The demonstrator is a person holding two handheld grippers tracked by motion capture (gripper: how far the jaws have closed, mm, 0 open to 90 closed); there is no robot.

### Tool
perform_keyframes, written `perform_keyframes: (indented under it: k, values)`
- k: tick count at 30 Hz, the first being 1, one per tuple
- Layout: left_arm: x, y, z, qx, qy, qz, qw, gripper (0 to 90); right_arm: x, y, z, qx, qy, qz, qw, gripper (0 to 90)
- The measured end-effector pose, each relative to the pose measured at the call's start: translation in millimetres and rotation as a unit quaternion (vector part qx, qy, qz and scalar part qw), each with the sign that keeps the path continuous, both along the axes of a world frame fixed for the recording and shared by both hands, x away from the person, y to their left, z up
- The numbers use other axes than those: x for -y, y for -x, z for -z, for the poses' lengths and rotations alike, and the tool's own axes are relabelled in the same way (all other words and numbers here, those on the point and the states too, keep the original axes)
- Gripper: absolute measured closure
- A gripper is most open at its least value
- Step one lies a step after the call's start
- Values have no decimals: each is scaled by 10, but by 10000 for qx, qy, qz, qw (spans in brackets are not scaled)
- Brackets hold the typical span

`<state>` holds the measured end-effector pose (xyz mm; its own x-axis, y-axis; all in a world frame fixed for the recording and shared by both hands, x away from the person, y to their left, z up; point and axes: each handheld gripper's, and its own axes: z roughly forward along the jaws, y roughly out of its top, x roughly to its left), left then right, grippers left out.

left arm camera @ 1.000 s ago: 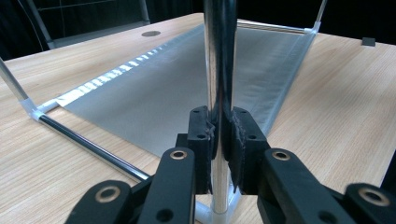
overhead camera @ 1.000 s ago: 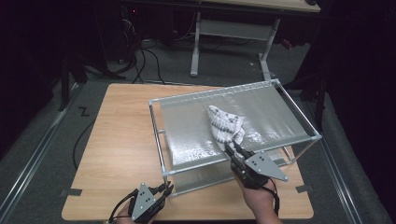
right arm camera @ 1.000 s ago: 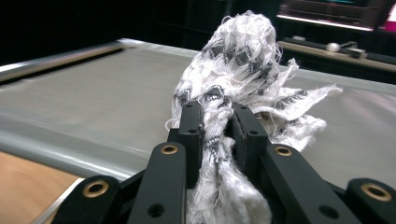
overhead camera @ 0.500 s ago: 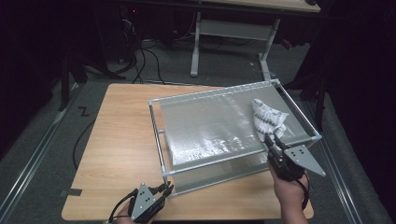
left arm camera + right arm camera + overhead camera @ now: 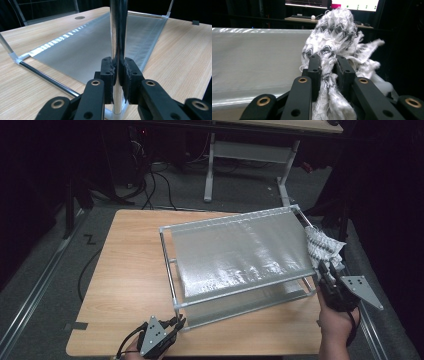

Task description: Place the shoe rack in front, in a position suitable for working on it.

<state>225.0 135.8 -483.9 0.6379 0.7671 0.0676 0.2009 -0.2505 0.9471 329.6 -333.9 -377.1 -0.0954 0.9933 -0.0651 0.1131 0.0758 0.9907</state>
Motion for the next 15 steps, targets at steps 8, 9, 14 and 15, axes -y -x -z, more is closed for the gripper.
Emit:
perform_keyframes:
  k: [8,9,14,15]
  values:
    - [-1,-1,1,-5,6,0,10000,796,22,-4,10,0,-47,12,10000,765]
    - [-1,-1,2,-6,7,2,10000,796,22,-4,11,0,-52,6,10000,765]
    - [-2,-2,4,-2,4,7,10000,795,6,-3,13,-13,-96,-86,9999,765]
    - [-2,-2,4,-4,5,9,10000,795,-7,-2,14,-19,-109,-105,9999,765]
